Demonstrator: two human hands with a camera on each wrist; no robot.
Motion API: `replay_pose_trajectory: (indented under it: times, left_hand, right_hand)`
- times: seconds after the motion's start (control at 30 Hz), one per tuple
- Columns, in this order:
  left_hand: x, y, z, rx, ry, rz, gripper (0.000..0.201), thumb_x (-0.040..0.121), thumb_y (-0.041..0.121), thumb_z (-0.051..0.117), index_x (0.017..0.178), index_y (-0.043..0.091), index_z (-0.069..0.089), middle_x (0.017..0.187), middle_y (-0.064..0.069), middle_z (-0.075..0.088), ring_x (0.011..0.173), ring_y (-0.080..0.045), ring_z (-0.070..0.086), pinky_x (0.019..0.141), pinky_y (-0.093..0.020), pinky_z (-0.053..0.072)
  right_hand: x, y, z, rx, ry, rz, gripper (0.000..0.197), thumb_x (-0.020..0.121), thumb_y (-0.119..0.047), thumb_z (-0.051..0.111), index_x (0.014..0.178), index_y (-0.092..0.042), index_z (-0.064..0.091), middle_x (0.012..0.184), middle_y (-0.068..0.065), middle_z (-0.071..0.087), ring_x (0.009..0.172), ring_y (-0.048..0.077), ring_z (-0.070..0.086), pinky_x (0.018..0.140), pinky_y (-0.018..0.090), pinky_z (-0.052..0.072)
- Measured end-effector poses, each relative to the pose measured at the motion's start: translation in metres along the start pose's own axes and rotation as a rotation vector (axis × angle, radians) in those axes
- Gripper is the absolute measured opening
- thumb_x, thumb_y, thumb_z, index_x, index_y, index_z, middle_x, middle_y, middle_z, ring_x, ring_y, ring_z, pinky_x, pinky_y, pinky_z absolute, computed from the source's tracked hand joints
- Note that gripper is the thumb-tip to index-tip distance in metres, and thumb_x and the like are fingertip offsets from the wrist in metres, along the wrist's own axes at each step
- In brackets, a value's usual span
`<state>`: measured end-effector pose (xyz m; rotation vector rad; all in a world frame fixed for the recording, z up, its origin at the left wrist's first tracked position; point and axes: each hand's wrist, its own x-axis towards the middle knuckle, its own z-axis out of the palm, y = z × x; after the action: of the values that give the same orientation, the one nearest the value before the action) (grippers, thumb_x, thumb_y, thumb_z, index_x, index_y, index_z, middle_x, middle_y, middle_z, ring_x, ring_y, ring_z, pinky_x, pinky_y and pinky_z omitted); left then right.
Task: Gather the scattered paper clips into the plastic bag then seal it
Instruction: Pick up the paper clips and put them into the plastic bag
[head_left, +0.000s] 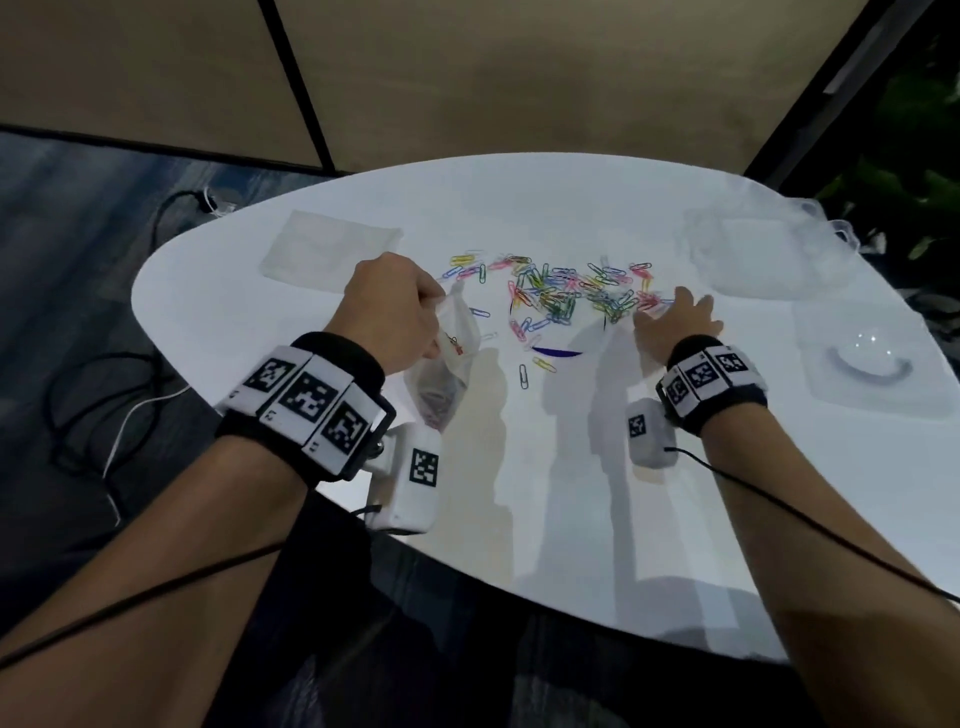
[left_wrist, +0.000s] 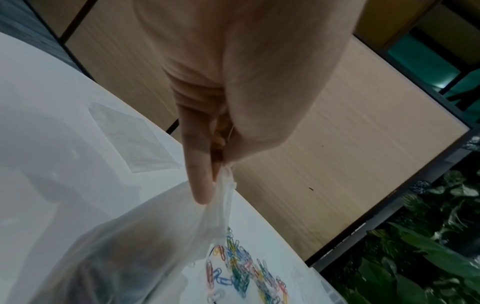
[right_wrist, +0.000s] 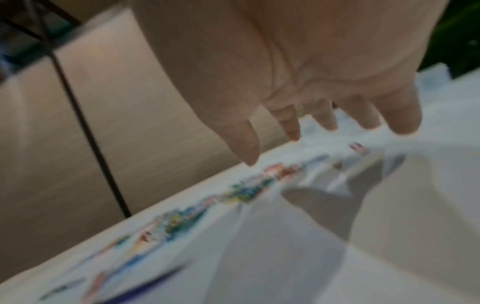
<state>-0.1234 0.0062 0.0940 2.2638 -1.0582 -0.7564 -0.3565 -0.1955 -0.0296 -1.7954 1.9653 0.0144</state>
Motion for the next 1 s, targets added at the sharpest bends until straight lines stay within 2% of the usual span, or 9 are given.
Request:
replay_pose_trajectory:
  times: [0.07,0.2,0.37,0.5,0.57,0.67,0.8,0.9,1.0]
  left_hand:
    - [-0.001,0.002,0.003,0.015,-0.012,0.009,0.028,0.098,0.002,0.047,0.111,0.003,0.072,0.100,-0.017,0.074,0.072,-0.033,0.077,0.079,-0.040,0.064]
    - [0.001,0.008,0.004,0.096,-0.036,0.056,0.027,0.097,0.002,0.044,0.093,0.011,0.069,0.095,-0.024,0.075,0.067,-0.029,0.078,0.077,-0.042,0.064]
    - [0.017,0.013,0.003,0.138,-0.067,0.047,0.030,0.099,0.005,0.044,0.113,0.005,0.071,0.087,-0.014,0.074,0.068,-0.026,0.077,0.079,-0.038,0.064]
    - [0.029,0.016,-0.002,0.159,-0.087,0.019,0.027,0.098,0.004,0.048,0.111,0.005,0.071,0.088,-0.014,0.075,0.066,-0.022,0.077,0.079,-0.039,0.064]
    - [0.032,0.019,-0.004,0.203,-0.114,0.022,0.028,0.098,0.004,0.049,0.114,0.005,0.072,0.082,-0.014,0.075,0.065,-0.021,0.076,0.078,-0.039,0.065]
    - [0.030,0.022,-0.006,0.228,-0.157,0.037,0.027,0.098,0.004,0.050,0.114,0.004,0.071,0.080,-0.014,0.076,0.065,-0.022,0.077,0.078,-0.039,0.065]
    - [0.025,0.031,-0.005,0.262,-0.205,0.080,0.026,0.098,0.003,0.049,0.105,0.005,0.074,0.082,-0.014,0.076,0.066,-0.022,0.077,0.078,-0.039,0.064]
    - [0.025,0.033,-0.002,0.259,-0.216,0.110,0.030,0.095,-0.003,0.047,0.091,0.011,0.073,0.082,-0.020,0.076,0.064,-0.022,0.077,0.074,-0.042,0.065]
    - [0.024,0.029,-0.003,0.204,-0.185,0.114,0.032,0.089,-0.009,0.044,0.080,0.005,0.071,0.086,-0.027,0.075,0.065,-0.026,0.076,0.070,-0.048,0.064]
  right_hand:
    - [0.013,0.005,0.013,-0.040,0.031,0.054,0.066,0.095,-0.050,0.040,0.150,-0.016,0.023,0.158,0.016,0.017,0.142,0.041,0.021,0.112,0.057,0.026]
    - [0.031,-0.025,0.013,-0.116,0.027,-0.162,0.059,0.099,-0.042,0.033,0.149,-0.012,0.021,0.152,0.017,0.026,0.139,0.040,0.028,0.111,0.055,0.031]
    - [0.030,-0.059,0.006,-0.476,-0.123,-0.487,0.052,0.089,-0.013,0.057,0.139,-0.009,0.044,0.141,0.016,0.040,0.128,0.039,0.043,0.105,0.047,0.042]
    - [0.005,-0.058,0.009,-0.507,0.036,-0.628,0.036,0.092,0.004,0.045,0.124,-0.007,0.058,0.120,0.017,0.061,0.110,0.032,0.060,0.095,0.038,0.050]
    - [0.002,-0.050,0.002,-0.457,0.058,-0.597,0.034,0.090,0.006,0.045,0.115,-0.005,0.064,0.113,0.016,0.065,0.104,0.032,0.063,0.090,0.035,0.053]
    - [0.009,-0.038,-0.016,-0.137,0.034,-0.389,0.024,0.086,-0.002,0.059,0.103,-0.010,0.075,0.103,0.014,0.073,0.099,0.030,0.067,0.085,0.030,0.055]
    - [0.004,-0.016,-0.036,0.404,0.006,-0.088,0.011,0.081,-0.018,0.075,0.092,-0.017,0.078,0.087,-0.003,0.073,0.087,0.015,0.067,0.082,0.021,0.055]
    - [-0.026,-0.023,-0.044,0.982,-0.188,-0.029,0.007,0.082,-0.002,0.072,0.081,-0.009,0.071,0.075,0.005,0.071,0.079,0.022,0.069,0.078,0.028,0.060]
    - [-0.069,-0.045,-0.049,1.453,-0.375,-0.044,0.008,0.085,0.012,0.063,0.092,0.011,0.067,0.078,0.017,0.073,0.073,0.021,0.072,0.071,0.023,0.060]
